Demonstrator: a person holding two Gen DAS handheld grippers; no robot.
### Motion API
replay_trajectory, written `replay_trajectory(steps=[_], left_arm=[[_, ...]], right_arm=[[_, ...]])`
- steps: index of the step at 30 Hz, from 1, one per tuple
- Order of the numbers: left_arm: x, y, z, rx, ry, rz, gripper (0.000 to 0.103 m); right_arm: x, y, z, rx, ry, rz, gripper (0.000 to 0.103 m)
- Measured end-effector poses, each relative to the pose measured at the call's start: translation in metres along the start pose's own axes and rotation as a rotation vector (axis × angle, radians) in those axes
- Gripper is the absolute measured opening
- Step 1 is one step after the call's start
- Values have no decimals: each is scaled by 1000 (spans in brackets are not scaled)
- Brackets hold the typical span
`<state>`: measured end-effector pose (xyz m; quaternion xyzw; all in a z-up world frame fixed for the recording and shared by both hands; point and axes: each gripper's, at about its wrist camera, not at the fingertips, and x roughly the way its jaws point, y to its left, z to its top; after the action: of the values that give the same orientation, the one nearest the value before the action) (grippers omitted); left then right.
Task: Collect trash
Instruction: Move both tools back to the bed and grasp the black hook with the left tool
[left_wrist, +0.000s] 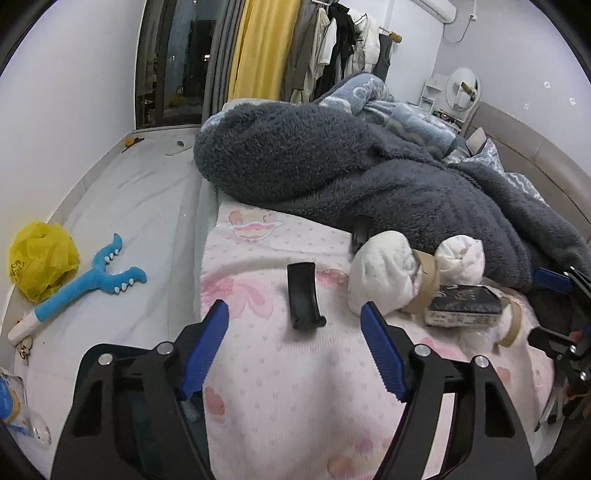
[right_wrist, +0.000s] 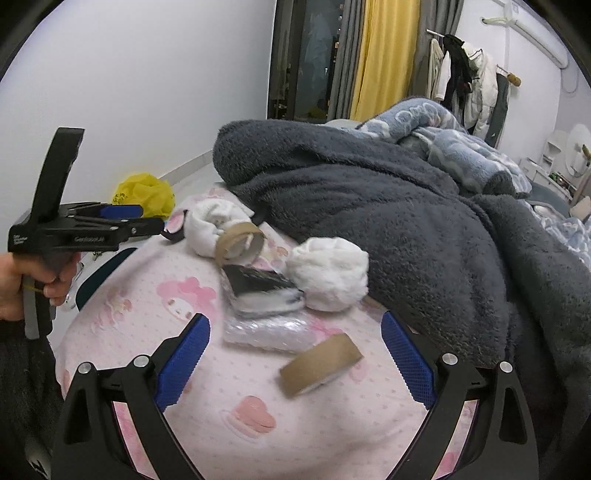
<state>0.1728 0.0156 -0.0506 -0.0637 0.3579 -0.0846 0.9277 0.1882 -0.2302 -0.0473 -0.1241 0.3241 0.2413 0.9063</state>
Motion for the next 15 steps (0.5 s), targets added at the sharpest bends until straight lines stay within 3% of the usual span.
replay_trajectory(steps=[15], left_arm=[[45,8,5,-65,72,5,55]], right_arm=[[28,-18,-7,-56,76,72,95]])
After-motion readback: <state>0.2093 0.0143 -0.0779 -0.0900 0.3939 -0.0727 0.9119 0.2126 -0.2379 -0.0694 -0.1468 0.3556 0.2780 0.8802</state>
